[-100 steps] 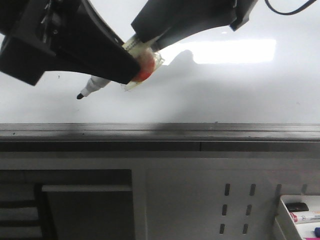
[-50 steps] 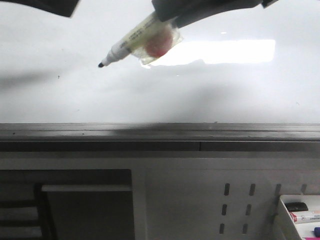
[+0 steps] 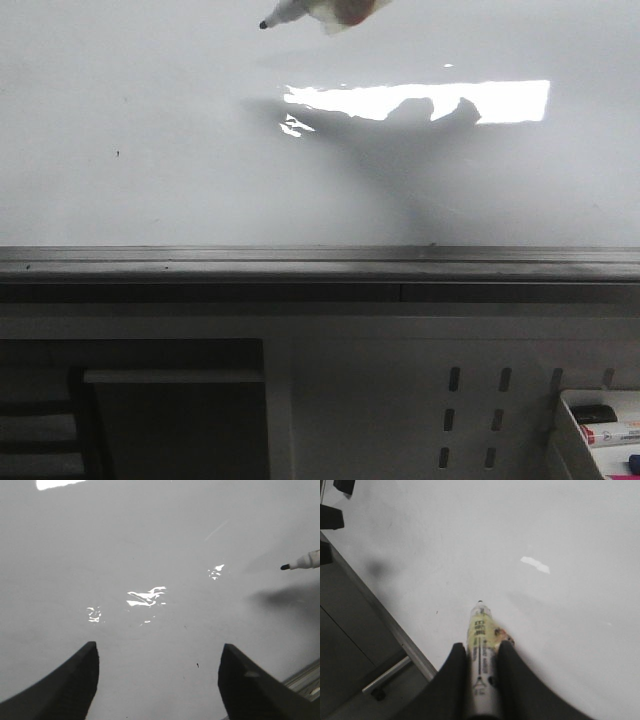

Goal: Write number 4 on whiteboard

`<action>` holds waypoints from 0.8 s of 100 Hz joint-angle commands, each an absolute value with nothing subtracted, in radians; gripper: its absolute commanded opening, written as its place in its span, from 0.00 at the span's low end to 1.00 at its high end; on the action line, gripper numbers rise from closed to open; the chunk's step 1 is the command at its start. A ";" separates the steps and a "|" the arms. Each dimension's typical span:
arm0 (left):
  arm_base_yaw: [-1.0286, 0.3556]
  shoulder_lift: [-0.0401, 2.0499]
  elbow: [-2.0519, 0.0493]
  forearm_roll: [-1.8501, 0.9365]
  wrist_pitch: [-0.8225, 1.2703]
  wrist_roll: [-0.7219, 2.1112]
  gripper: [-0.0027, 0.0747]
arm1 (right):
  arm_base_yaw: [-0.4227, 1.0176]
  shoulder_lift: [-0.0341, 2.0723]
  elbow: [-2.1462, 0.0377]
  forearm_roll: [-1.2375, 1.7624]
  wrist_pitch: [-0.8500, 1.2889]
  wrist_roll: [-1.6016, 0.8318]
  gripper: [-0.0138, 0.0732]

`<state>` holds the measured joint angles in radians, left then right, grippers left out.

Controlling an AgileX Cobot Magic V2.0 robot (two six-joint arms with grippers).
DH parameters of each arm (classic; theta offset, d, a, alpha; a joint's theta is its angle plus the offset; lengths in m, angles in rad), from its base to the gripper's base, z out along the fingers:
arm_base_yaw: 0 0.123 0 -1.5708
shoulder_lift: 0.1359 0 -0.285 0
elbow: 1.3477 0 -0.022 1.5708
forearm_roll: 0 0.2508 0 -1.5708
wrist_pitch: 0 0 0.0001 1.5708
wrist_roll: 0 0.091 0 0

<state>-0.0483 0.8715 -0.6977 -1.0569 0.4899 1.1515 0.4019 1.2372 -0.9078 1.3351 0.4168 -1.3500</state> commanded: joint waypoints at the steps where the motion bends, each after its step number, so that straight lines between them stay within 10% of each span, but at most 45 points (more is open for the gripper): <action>1: -0.045 0.859 -0.723 -1.113 0.468 1.141 0.63 | 0.408 1.243 -0.966 1.380 0.395 -1.379 0.10; 80: -0.045 0.859 -0.723 -1.117 0.468 1.141 0.63 | 0.427 1.390 -0.994 1.367 0.387 -1.370 0.10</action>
<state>-0.0483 0.8708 -0.6977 -1.0747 0.4899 1.1515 0.4267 1.4107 -0.9749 1.3613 0.4150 -1.3703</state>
